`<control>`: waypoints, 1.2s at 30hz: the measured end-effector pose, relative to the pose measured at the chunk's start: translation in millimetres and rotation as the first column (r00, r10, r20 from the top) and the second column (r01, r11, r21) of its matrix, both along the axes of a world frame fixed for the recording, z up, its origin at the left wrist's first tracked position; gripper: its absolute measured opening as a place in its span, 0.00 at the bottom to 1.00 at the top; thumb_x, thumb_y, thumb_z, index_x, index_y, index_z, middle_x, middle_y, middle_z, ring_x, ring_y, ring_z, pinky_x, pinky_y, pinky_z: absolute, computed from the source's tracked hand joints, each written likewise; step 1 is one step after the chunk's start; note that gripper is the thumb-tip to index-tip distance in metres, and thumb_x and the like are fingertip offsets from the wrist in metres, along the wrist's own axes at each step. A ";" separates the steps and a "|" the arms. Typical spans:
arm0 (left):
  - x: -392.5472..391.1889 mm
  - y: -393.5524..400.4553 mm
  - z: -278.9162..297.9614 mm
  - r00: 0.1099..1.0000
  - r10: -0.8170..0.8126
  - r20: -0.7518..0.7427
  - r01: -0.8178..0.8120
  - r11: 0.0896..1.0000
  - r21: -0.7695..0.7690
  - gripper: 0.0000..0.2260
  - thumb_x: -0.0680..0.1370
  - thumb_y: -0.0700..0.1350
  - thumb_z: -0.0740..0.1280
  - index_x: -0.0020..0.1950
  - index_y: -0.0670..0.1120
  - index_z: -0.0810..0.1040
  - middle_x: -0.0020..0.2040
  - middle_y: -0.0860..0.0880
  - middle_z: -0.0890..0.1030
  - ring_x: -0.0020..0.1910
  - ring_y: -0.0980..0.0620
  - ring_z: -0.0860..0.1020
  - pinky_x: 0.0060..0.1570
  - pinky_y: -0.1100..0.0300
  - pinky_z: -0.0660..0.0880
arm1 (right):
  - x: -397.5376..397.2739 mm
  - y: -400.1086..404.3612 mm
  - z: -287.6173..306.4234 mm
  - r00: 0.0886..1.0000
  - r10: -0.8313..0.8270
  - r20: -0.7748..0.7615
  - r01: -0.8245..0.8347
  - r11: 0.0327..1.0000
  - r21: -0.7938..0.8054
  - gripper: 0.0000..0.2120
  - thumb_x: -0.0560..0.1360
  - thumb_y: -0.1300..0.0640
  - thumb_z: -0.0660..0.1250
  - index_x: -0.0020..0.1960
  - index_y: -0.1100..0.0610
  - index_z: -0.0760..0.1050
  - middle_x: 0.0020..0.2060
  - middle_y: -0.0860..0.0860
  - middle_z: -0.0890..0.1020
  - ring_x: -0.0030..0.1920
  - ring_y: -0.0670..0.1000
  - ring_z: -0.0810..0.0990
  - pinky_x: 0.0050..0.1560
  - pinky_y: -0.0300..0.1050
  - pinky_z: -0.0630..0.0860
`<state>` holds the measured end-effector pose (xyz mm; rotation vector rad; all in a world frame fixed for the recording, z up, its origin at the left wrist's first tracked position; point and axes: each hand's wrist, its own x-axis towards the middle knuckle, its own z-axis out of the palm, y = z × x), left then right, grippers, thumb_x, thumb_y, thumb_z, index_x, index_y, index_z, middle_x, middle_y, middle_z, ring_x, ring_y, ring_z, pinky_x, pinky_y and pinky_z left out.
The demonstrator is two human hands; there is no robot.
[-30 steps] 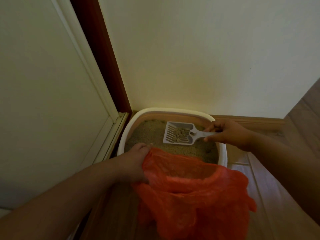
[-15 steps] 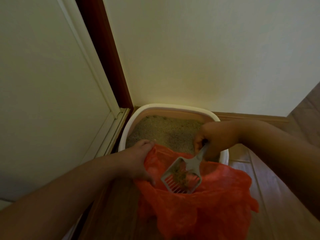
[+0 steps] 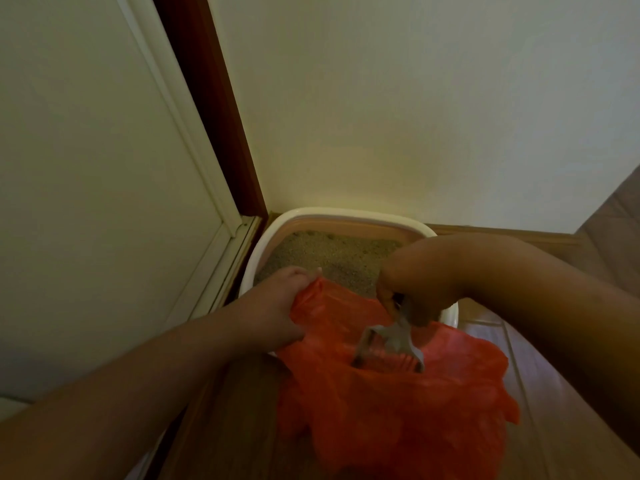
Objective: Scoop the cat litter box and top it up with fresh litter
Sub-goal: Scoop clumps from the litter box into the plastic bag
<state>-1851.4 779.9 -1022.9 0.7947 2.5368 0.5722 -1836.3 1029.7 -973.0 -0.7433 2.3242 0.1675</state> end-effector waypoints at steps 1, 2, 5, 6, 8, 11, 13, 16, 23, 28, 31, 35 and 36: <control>-0.3 -0.4 0.7 1.000 0.013 -0.004 -0.012 0.999 0.041 0.44 0.73 0.39 0.75 0.82 0.56 0.55 0.74 0.58 0.63 0.69 0.59 0.68 0.52 0.74 0.72 | 0.0 -0.3 0.9 1.000 0.003 -0.007 -0.003 1.000 0.013 0.09 0.74 0.56 0.72 0.53 0.48 0.80 0.33 0.40 0.73 0.32 0.40 0.70 0.31 0.33 0.65; -0.6 -1.0 1.7 1.000 0.020 -0.004 -0.020 0.997 0.077 0.43 0.73 0.37 0.74 0.82 0.56 0.56 0.73 0.59 0.63 0.69 0.59 0.68 0.52 0.74 0.73 | 0.7 -0.6 2.0 1.000 -0.001 -0.016 0.001 1.000 0.016 0.09 0.74 0.56 0.72 0.53 0.48 0.80 0.32 0.40 0.73 0.32 0.40 0.70 0.30 0.33 0.65; -2.6 -3.2 2.6 1.000 0.021 0.014 -0.022 0.990 0.139 0.43 0.73 0.35 0.72 0.82 0.56 0.56 0.73 0.59 0.63 0.70 0.59 0.68 0.55 0.71 0.75 | -0.9 2.4 2.9 0.999 -0.054 -0.002 0.054 0.997 -0.048 0.09 0.72 0.56 0.73 0.51 0.48 0.81 0.36 0.42 0.79 0.35 0.42 0.76 0.34 0.37 0.73; -3.1 -3.7 2.7 1.000 0.015 0.022 -0.018 0.990 0.136 0.43 0.73 0.34 0.72 0.82 0.56 0.55 0.73 0.58 0.63 0.69 0.59 0.68 0.54 0.72 0.74 | -1.8 5.6 3.5 0.996 -0.085 0.009 0.085 0.993 -0.086 0.09 0.71 0.56 0.73 0.51 0.49 0.81 0.38 0.44 0.81 0.38 0.45 0.80 0.38 0.42 0.78; -4.3 -5.0 1.7 1.000 0.011 0.023 -0.013 0.994 0.107 0.44 0.72 0.35 0.72 0.82 0.55 0.55 0.73 0.58 0.63 0.69 0.59 0.68 0.56 0.71 0.74 | -4.5 15.4 4.4 0.988 -0.147 0.038 0.151 0.978 -0.147 0.10 0.70 0.56 0.74 0.50 0.48 0.82 0.41 0.46 0.84 0.41 0.48 0.82 0.44 0.49 0.80; -5.5 -8.4 -1.8 1.000 0.024 0.020 -0.025 0.999 0.048 0.45 0.71 0.37 0.74 0.82 0.55 0.56 0.73 0.58 0.63 0.70 0.57 0.67 0.61 0.65 0.74 | -8.3 33.8 5.0 0.963 -0.237 0.129 0.263 0.931 -0.253 0.10 0.69 0.56 0.77 0.47 0.45 0.83 0.42 0.46 0.85 0.43 0.49 0.84 0.45 0.52 0.82; -7.0 -10.7 -4.7 0.999 0.039 0.021 -0.039 0.999 0.022 0.45 0.70 0.37 0.74 0.82 0.55 0.56 0.74 0.57 0.62 0.71 0.56 0.67 0.64 0.62 0.74 | -9.7 47.7 5.5 0.942 -0.285 0.179 0.330 0.886 -0.326 0.10 0.68 0.55 0.79 0.46 0.43 0.83 0.41 0.44 0.86 0.43 0.49 0.84 0.45 0.49 0.81; -11.0 -14.9 -10.9 0.998 0.060 0.011 -0.060 0.998 -0.030 0.45 0.70 0.38 0.74 0.82 0.54 0.55 0.76 0.54 0.61 0.74 0.54 0.65 0.69 0.58 0.71 | -9.4 69.1 0.9 0.891 -0.373 0.257 0.452 0.771 -0.449 0.11 0.68 0.55 0.81 0.48 0.45 0.85 0.44 0.47 0.87 0.46 0.51 0.85 0.48 0.48 0.81; -15.8 -25.8 -22.8 0.997 0.071 -0.007 -0.071 0.990 -0.122 0.42 0.72 0.40 0.74 0.82 0.53 0.56 0.77 0.53 0.62 0.74 0.53 0.64 0.70 0.61 0.66 | -8.2 101.1 -52.0 0.638 -0.646 0.419 0.734 0.345 -0.585 0.08 0.71 0.60 0.78 0.49 0.52 0.86 0.42 0.58 0.81 0.38 0.54 0.72 0.35 0.43 0.68; -18.9 -28.2 -28.5 0.995 0.103 -0.019 -0.104 0.991 -0.084 0.43 0.72 0.42 0.75 0.82 0.54 0.56 0.76 0.52 0.62 0.74 0.53 0.65 0.68 0.64 0.65 | -2.5 110.0 -68.2 0.680 -0.620 0.392 0.717 0.451 -0.531 0.09 0.71 0.61 0.77 0.48 0.49 0.85 0.49 0.55 0.85 0.47 0.57 0.82 0.48 0.53 0.80; -17.5 -27.8 -29.3 0.995 0.103 -0.010 -0.103 0.991 -0.081 0.43 0.72 0.41 0.75 0.82 0.53 0.56 0.76 0.52 0.62 0.74 0.53 0.65 0.68 0.63 0.65 | 0.0 98.8 -64.3 0.758 -0.540 0.367 0.652 0.597 -0.467 0.13 0.72 0.61 0.76 0.44 0.42 0.84 0.49 0.47 0.86 0.51 0.50 0.84 0.54 0.46 0.81; -18.2 -27.3 -29.7 0.994 0.111 -0.006 -0.112 0.991 -0.071 0.43 0.72 0.40 0.74 0.82 0.53 0.56 0.77 0.52 0.61 0.74 0.53 0.65 0.69 0.63 0.66 | -7.8 81.4 -50.7 0.865 -0.476 0.160 0.495 0.753 -0.433 0.12 0.70 0.55 0.77 0.41 0.37 0.81 0.40 0.35 0.83 0.42 0.37 0.81 0.39 0.31 0.75; -18.4 -27.2 -29.9 0.993 0.114 -0.007 -0.115 0.991 -0.067 0.44 0.71 0.40 0.74 0.82 0.53 0.55 0.77 0.52 0.61 0.74 0.53 0.65 0.68 0.64 0.65 | -9.3 77.6 -45.9 0.882 -0.453 0.127 0.460 0.772 -0.438 0.13 0.70 0.55 0.77 0.42 0.36 0.81 0.41 0.36 0.84 0.41 0.39 0.81 0.40 0.34 0.77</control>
